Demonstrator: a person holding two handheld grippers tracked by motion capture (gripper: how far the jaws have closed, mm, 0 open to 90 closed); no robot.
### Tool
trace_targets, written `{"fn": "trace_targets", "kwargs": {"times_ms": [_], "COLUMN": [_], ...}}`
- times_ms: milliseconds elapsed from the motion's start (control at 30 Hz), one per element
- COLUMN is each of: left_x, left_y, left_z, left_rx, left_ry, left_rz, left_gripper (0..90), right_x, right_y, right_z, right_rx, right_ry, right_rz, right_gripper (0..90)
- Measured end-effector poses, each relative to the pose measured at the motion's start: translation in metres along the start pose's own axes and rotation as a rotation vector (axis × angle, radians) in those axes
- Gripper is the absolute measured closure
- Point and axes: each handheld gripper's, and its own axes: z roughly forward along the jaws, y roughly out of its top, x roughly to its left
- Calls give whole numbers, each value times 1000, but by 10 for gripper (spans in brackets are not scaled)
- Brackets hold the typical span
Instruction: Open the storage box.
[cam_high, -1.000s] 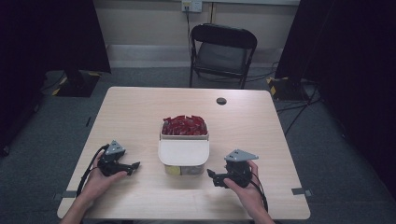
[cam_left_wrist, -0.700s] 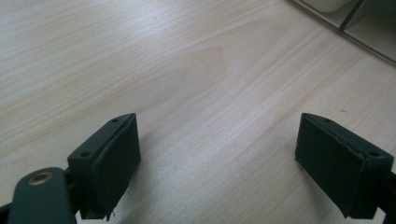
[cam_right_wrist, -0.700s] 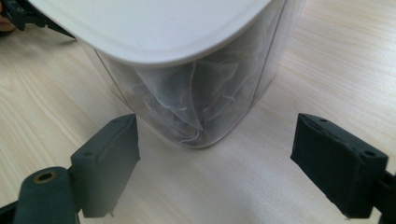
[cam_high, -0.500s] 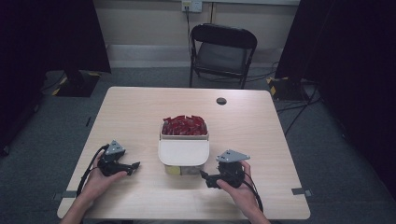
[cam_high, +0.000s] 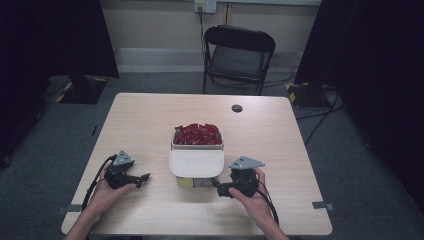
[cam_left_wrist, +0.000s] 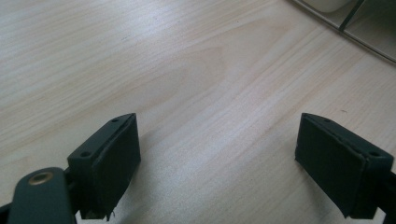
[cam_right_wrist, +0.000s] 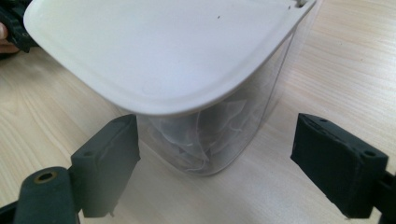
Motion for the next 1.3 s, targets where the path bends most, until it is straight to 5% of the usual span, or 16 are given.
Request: {"fn": "trace_targets", "kwargs": {"times_ms": [1300], "left_x": [0], "left_y": [0], "left_z": [0], "left_rx": [-2], "left_ry": [-1], "left_rz": [-3], "left_gripper": [135], "right_x": [-7], "right_y": [11], "right_z": [-5], "right_rx": [-36], "right_ry": [27], "right_rz": [29], "right_gripper": [144]}}
